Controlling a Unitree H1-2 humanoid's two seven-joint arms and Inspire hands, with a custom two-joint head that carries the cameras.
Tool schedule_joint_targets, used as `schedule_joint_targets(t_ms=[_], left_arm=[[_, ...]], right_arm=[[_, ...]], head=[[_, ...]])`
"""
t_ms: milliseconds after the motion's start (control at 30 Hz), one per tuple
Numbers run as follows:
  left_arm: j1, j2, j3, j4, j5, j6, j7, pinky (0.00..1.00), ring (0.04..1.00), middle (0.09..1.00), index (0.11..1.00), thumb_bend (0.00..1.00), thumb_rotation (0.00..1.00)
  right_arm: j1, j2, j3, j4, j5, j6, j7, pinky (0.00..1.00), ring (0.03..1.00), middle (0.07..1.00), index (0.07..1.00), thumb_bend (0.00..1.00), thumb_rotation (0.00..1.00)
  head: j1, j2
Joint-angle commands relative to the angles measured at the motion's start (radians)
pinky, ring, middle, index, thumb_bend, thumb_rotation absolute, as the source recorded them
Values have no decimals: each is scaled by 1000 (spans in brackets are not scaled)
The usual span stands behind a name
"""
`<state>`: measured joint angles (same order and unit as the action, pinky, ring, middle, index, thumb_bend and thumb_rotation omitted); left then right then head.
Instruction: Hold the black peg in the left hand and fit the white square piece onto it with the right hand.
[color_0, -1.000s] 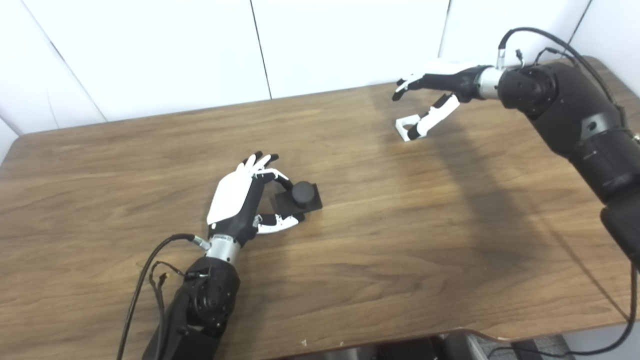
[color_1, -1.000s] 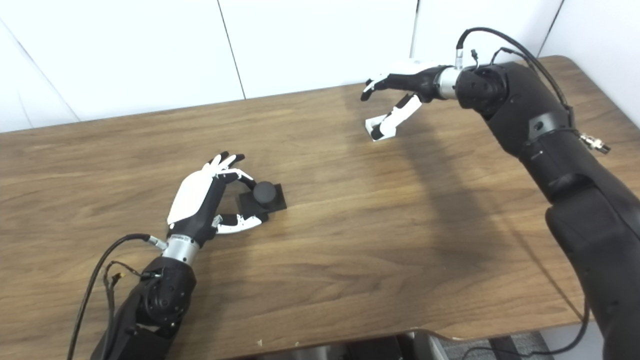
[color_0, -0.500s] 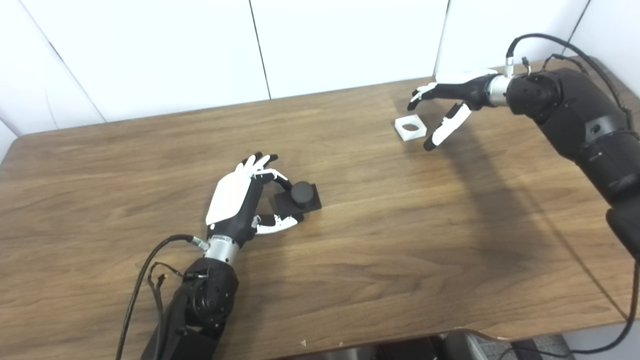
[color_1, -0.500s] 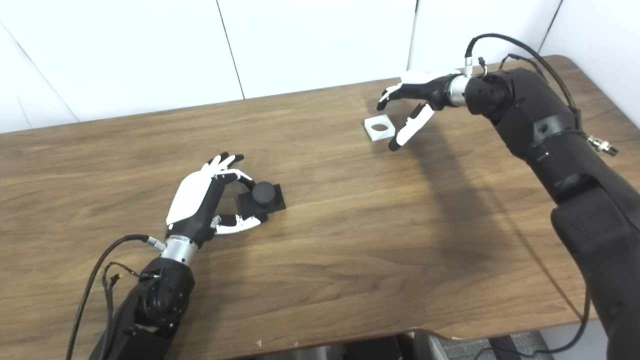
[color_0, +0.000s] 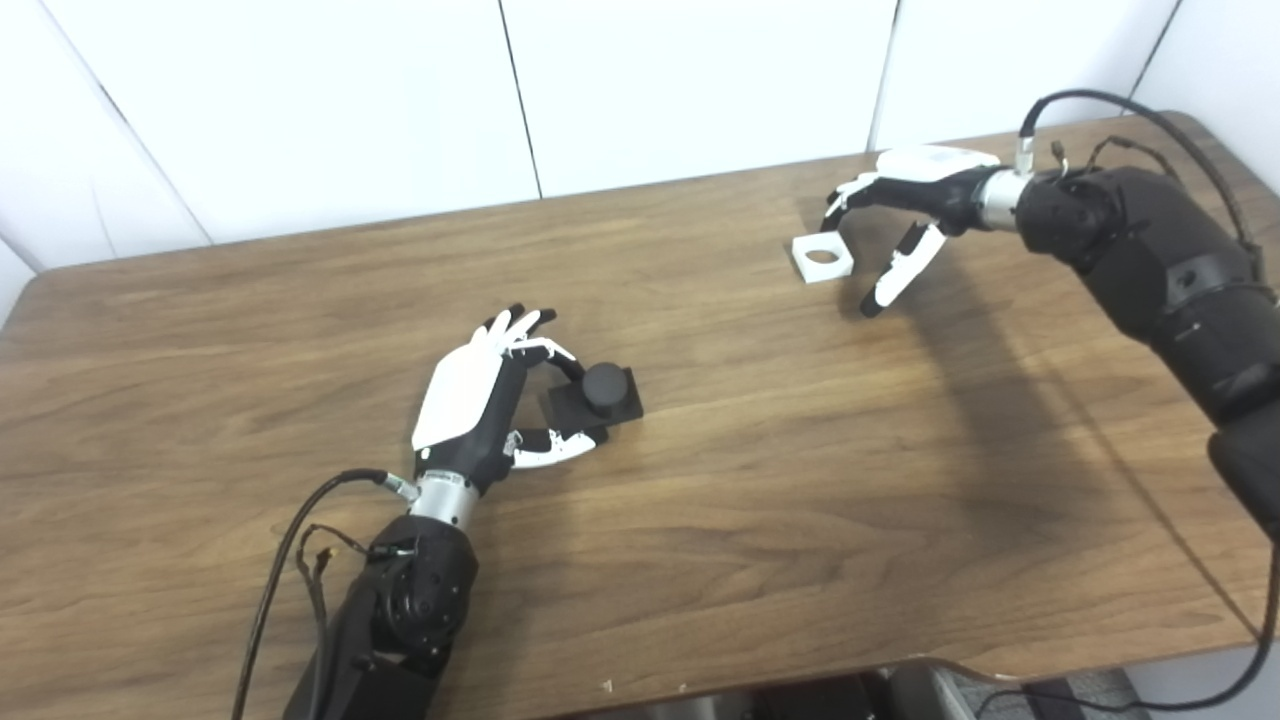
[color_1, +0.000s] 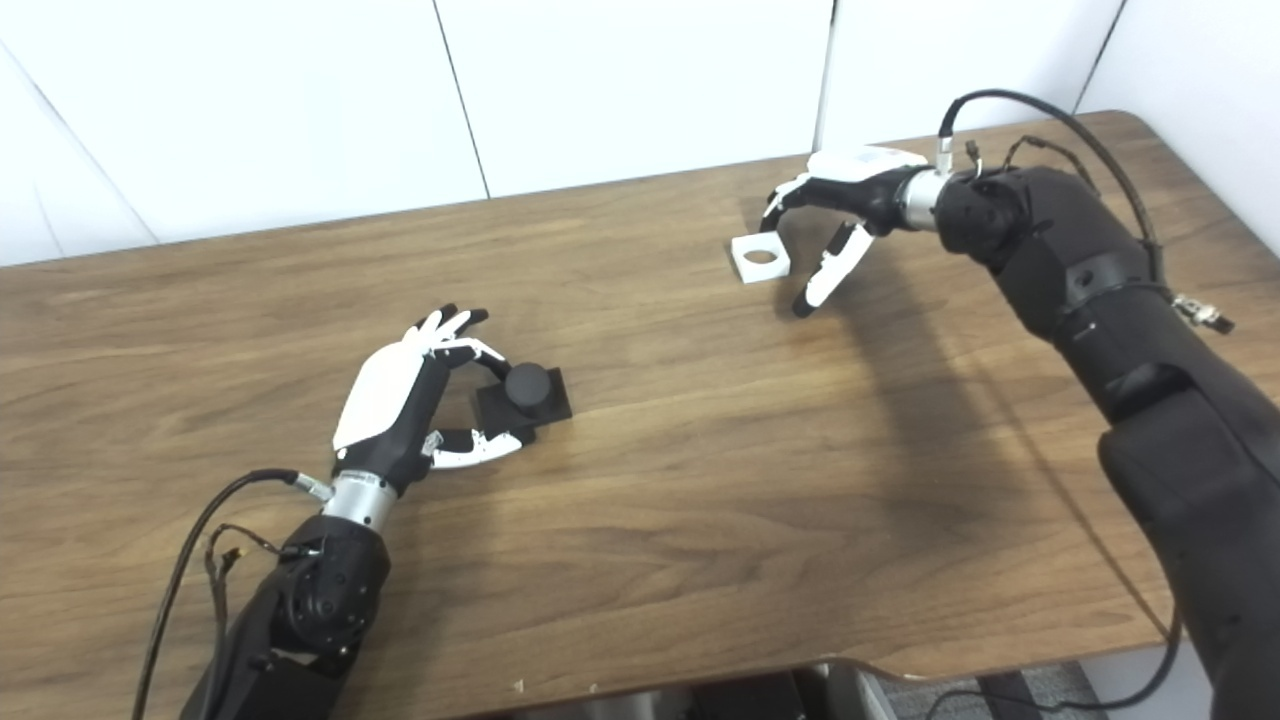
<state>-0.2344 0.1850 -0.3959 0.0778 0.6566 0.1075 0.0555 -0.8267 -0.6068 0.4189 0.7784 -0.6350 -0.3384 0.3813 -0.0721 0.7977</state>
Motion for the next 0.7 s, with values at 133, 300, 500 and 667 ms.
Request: schedule_joint_targets(t_ms=[133, 300, 500, 667], left_arm=[[23, 6, -15, 29, 22, 38, -54, 1000, 1000, 932, 492, 514, 82], [21, 6, -12, 32, 21, 39, -55, 1000, 1000, 934, 492, 515, 85], [25, 5, -11, 24, 23, 43, -59, 1000, 1000, 936, 492, 515, 82], [29, 7, -9, 24, 21, 35, -57, 1000, 1000, 936, 492, 514, 87]], right_arm=[[-50, 25, -7, 19, -1, -17, -68, 997, 955, 920, 785, 905, 479], [-58, 44, 6, 51, -10, -26, -91, 950, 950, 927, 782, 908, 523], [-62, 62, 9, 71, 5, -30, -98, 999, 958, 921, 780, 884, 519], [-60, 63, 9, 70, 3, -39, -118, 936, 949, 906, 735, 824, 458]], head=[[3, 1], [8, 4], [10, 6], [10, 11]])
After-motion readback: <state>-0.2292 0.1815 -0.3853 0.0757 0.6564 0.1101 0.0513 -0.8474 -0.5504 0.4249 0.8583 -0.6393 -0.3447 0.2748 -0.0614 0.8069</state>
